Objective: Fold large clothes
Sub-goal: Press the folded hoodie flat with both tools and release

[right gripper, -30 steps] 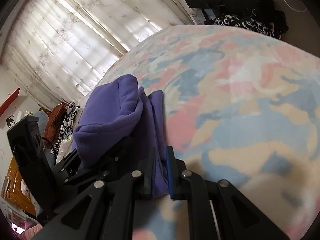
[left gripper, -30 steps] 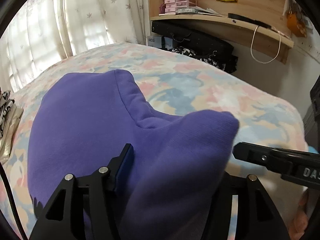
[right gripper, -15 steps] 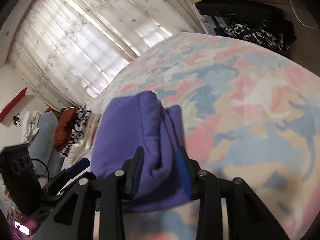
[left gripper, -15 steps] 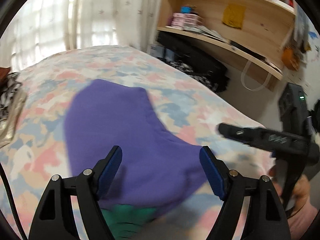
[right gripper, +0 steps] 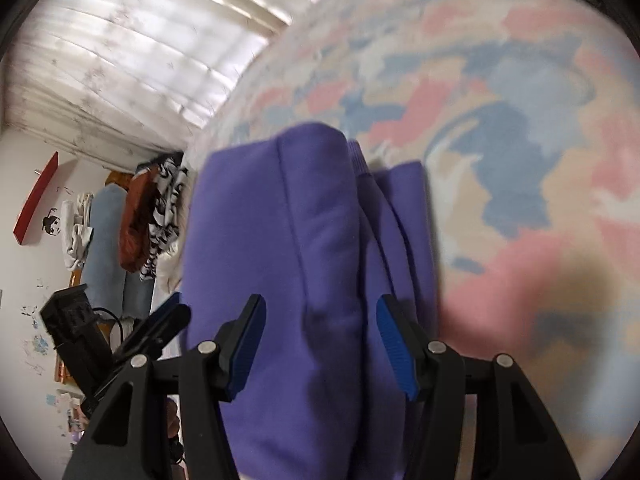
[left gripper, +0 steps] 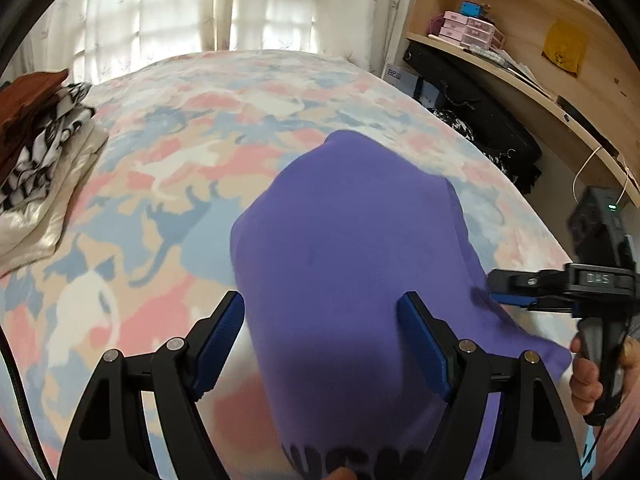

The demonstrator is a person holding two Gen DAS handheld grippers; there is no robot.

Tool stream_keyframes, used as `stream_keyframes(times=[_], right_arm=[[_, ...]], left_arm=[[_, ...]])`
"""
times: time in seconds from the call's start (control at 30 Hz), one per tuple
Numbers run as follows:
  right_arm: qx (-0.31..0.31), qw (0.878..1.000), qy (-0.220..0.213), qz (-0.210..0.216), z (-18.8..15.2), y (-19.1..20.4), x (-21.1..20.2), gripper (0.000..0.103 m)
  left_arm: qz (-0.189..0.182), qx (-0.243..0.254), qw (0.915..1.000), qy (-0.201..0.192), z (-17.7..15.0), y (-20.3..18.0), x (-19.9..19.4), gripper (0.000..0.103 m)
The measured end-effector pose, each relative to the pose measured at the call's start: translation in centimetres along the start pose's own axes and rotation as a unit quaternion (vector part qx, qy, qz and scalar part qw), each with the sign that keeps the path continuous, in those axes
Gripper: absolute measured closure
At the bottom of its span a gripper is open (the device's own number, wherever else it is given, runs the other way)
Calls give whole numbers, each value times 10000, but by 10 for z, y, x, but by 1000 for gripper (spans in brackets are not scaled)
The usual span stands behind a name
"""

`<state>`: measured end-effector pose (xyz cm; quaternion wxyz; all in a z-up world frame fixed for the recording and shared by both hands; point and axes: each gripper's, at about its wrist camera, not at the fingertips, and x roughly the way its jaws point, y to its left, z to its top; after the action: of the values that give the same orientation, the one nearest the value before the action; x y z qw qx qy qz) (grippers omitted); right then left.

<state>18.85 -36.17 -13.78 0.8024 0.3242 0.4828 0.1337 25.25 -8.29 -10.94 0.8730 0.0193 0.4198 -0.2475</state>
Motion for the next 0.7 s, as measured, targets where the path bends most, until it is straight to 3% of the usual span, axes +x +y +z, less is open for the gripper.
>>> stream_keyframes(times=[0.23,0.33,0.53,0.7], right_arm=[[142,9975,287,627,21,-13,35,47],[-270,9989,139,355,16,-4,32,92],[-429,9965,-697,164,-8,9,-22,92],[-754,9903,-941,-692,-26,26,-31,92]], left_arm=[[209,251,9995,1,14,-5,24,10],[148,242,9996,92,16,-5,30,9],[209,557,9978,280,10,-26,37,5],[644,1007,9919,426,9,-50,54,1]])
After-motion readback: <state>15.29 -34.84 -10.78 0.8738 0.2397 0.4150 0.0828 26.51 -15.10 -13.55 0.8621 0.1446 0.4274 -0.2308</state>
